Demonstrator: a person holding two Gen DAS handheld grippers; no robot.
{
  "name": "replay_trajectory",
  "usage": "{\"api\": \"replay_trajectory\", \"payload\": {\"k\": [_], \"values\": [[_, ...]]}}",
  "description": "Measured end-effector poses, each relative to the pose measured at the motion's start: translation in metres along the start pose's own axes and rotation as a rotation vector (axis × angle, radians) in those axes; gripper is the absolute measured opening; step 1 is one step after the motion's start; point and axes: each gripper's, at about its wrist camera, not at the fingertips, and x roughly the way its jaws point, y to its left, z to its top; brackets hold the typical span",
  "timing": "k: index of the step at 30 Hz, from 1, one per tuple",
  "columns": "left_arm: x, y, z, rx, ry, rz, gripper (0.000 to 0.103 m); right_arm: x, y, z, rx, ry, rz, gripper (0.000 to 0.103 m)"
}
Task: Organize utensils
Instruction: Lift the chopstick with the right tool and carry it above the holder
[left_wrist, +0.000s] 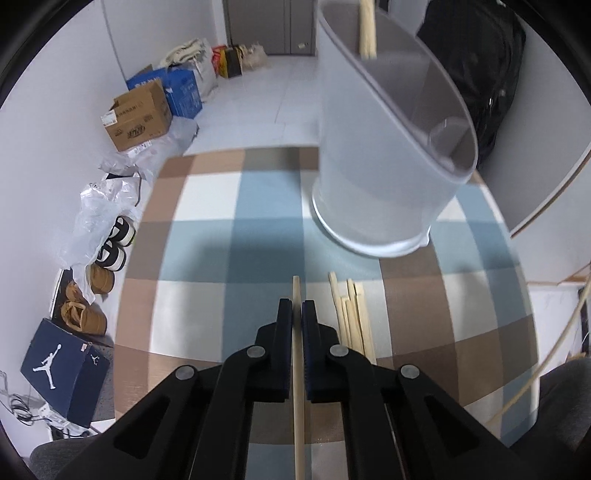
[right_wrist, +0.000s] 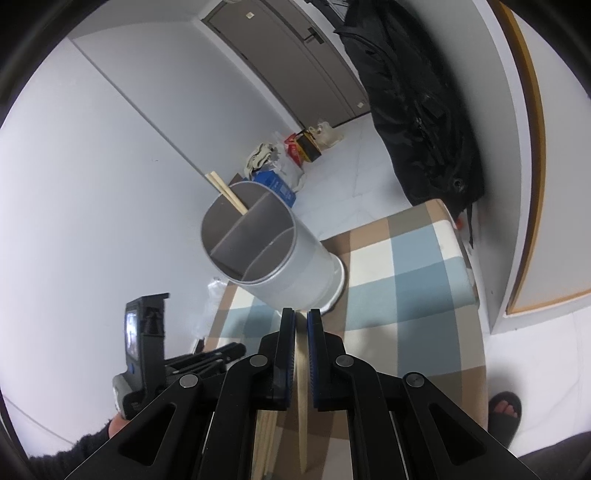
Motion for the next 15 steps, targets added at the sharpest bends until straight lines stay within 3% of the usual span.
{"api": "replay_trajectory", "payload": {"k": [7,15], "values": [[-0.029,0.018,0.003,-0.059,-0.136,-0.043,0.001,-0.006,0.025,0.002,-0.042,-0.019,0.009,0.006],[-0.052,0.026,0.005,-0.084,-0.218,-0.1,0.001,-0.007,0.05,0.0,-0.095,-0.026,0.02,0.006]]}}
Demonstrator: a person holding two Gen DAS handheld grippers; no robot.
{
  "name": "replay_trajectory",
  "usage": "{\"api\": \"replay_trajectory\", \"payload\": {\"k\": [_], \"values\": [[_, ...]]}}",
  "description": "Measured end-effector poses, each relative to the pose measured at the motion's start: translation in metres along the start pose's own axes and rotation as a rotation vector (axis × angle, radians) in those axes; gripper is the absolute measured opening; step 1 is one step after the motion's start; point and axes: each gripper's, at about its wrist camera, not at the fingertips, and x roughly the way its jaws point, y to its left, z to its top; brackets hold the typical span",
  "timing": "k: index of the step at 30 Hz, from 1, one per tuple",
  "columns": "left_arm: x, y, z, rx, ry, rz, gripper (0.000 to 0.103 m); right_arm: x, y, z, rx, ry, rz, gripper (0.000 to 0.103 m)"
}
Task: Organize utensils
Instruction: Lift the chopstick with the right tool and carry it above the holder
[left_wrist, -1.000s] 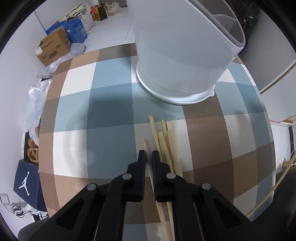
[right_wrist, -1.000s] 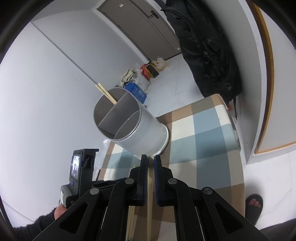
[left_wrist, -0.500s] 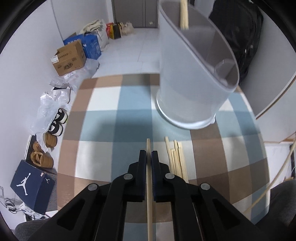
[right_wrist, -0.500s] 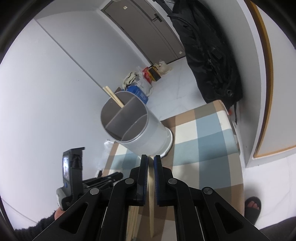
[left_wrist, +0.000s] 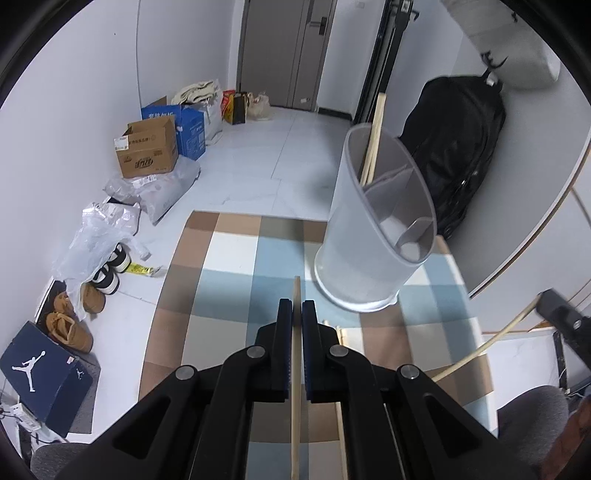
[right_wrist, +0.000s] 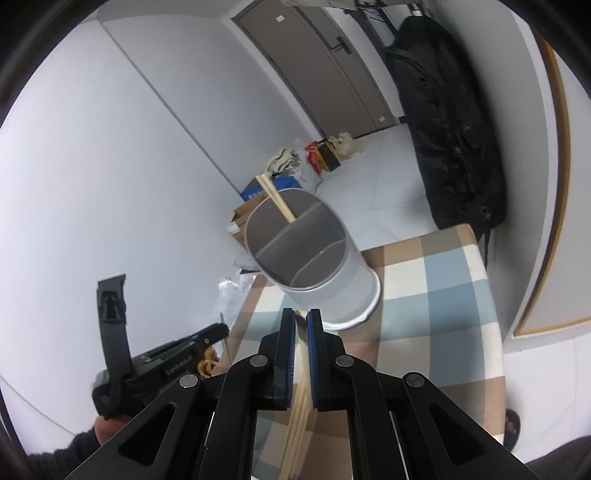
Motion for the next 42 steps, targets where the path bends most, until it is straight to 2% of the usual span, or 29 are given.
{"api": "replay_trajectory", "payload": {"k": [13,23,31,42], "values": [[-0.038,-0.002,0.022,0.015,-0.116,-0.072,0.001,-0.005,0.029,0.012,-0.07,-0.037,0.007,0.006],[-0.057,-0.008,0.04,0.031,-0.167,-0.105,0.001,-0.007,0.042,0.029,-0.108,-0.067,0.011,0.006],[-0.076,-0.013,0.061,0.031,-0.194,-0.14,0.001,-0.013,0.048,0.059,-0.134,-0.113,0.031,0.006],[-0.1,-0.027,0.104,0.058,-0.26,-0.159,0.001,-0.018,0.067,0.122,-0.201,-0.182,0.037,0.006]]}}
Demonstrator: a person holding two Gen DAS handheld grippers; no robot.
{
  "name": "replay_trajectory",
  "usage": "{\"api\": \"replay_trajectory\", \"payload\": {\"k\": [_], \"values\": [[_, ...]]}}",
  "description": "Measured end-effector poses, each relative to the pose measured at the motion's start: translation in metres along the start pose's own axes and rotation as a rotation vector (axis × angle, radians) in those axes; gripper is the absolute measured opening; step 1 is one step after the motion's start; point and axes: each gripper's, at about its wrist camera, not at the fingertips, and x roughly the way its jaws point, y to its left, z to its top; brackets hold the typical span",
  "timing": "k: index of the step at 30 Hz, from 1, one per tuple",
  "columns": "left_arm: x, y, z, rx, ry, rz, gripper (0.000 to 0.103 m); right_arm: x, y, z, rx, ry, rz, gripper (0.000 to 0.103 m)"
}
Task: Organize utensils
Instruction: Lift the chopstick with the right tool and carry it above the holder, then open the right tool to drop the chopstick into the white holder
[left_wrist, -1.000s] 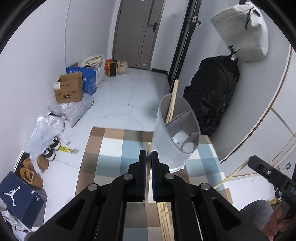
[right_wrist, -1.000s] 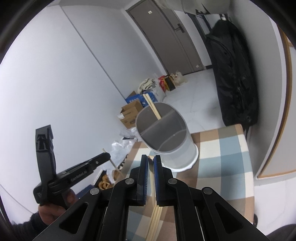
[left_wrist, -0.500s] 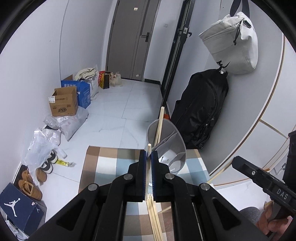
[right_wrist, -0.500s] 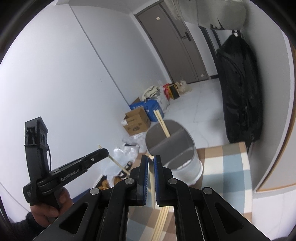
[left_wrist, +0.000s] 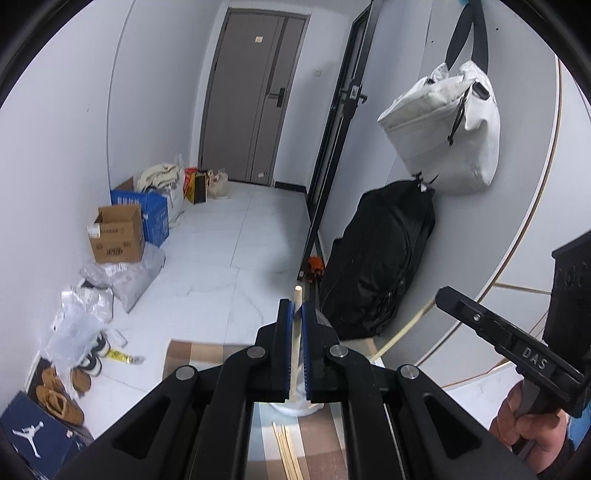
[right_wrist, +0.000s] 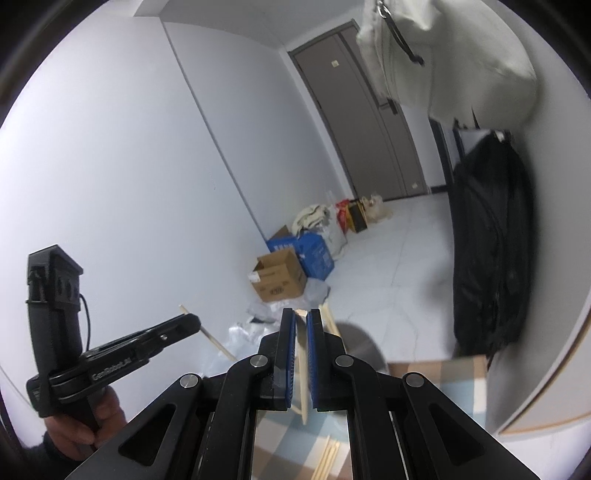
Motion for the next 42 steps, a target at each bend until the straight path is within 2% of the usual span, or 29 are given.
{"api": "replay_trajectory", "payload": {"k": [8,16,31,38,39,41,42], "values": [[0.015,-0.005,0.026,0.019,-0.033,-0.001,0.001,0.022,0.0,0.04,-0.059,-0.021,-0.005,0.006],[0.042,-0.002,0.034,0.035,-0.016,0.019,0.001,0.054,-0.011,0.054,-0.095,-0.019,-0.04,0.006],[0.089,0.009,0.024,0.02,0.1,-0.022,0.001,0.099,-0.027,0.043,-0.126,0.058,-0.049,0.006],[0.101,0.01,0.019,0.019,0.15,-0.072,0.001,0.118,-0.034,0.027,-0.081,0.125,-0.002,0.006],[0.102,0.01,0.019,0.014,0.164,-0.102,0.002,0.118,-0.034,0.027,-0.081,0.125,-0.002,0.007],[0.105,0.01,0.021,0.012,0.197,-0.142,0.01,0.12,-0.046,0.024,-0.018,0.143,0.026,0.009],[0.105,0.011,0.021,0.009,0.202,-0.147,0.022,0.121,-0.05,0.023,0.004,0.15,0.039,0.009]]}}
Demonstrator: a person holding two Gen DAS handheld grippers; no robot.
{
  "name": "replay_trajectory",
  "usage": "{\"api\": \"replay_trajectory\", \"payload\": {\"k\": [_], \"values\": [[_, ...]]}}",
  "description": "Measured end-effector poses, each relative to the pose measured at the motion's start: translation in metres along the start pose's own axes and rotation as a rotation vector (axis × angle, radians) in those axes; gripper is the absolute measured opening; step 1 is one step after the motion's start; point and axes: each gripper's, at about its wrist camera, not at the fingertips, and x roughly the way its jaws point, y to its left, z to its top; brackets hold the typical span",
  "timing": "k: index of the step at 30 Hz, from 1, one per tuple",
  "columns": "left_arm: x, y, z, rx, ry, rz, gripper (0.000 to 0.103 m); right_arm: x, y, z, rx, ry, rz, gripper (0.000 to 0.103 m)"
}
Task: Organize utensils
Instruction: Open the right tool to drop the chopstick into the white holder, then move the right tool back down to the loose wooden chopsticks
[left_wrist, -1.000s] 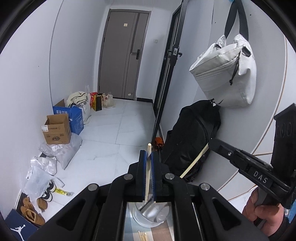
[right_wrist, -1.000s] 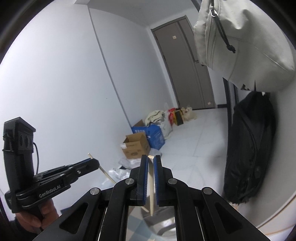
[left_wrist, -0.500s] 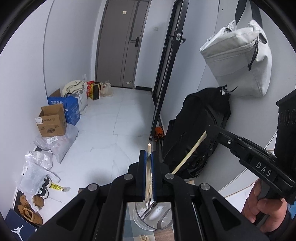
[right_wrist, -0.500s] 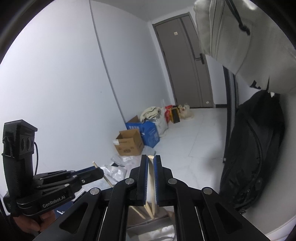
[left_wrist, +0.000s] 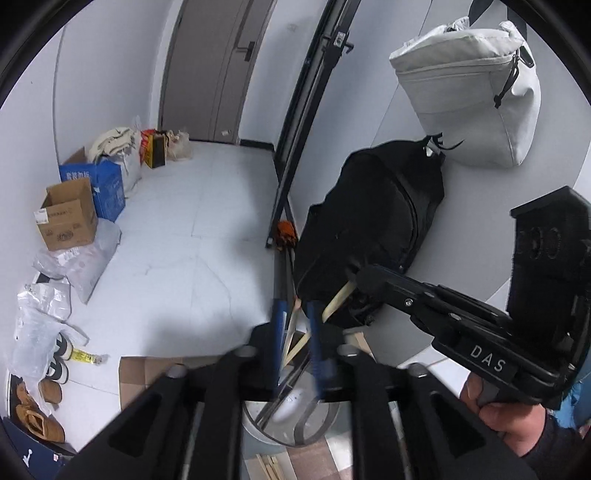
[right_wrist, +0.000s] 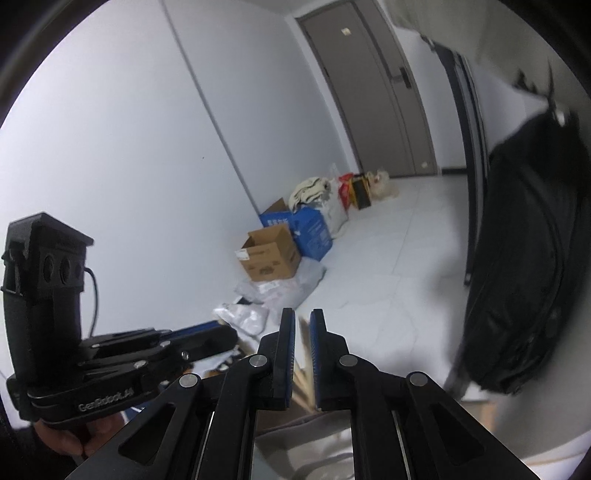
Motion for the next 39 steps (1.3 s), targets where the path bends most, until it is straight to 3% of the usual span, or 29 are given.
{"api": "replay_trajectory", "payload": {"k": [1,3,5,9,14,17,19,30,39], "values": [[-0.001,0.0,0.0,-0.005,-0.003,-0.005,0.033,0.0,-0.003,0.0,0.017,0.001,0.007,0.009],[-0.004,0.003,0.0,-0.023,-0.018,-0.014,0.041,-0.003,-0.011,-0.001,0.056,-0.001,0.018,0.014],[-0.006,0.005,0.001,-0.04,-0.022,-0.001,0.041,-0.008,-0.016,-0.002,0.082,-0.014,0.008,0.024],[-0.011,0.007,-0.002,-0.064,-0.031,0.025,0.041,-0.024,-0.023,-0.007,0.108,-0.034,-0.012,0.029],[-0.018,0.007,-0.01,-0.063,-0.04,0.076,0.041,-0.039,-0.021,-0.016,0.121,-0.046,-0.019,0.046],[-0.026,0.002,-0.015,-0.049,-0.054,0.108,0.042,-0.046,-0.017,-0.022,0.129,-0.048,-0.012,0.047],[-0.032,0.0,-0.019,-0.043,-0.065,0.126,0.048,-0.05,-0.013,-0.025,0.131,-0.053,-0.008,0.052],[-0.066,-0.011,-0.045,-0.037,-0.153,0.158,0.062,-0.081,0.022,-0.053,0.095,-0.073,-0.001,0.066],[-0.085,-0.017,-0.065,-0.025,-0.17,0.195,0.067,-0.099,0.045,-0.08,0.072,-0.078,-0.025,0.073]]}}
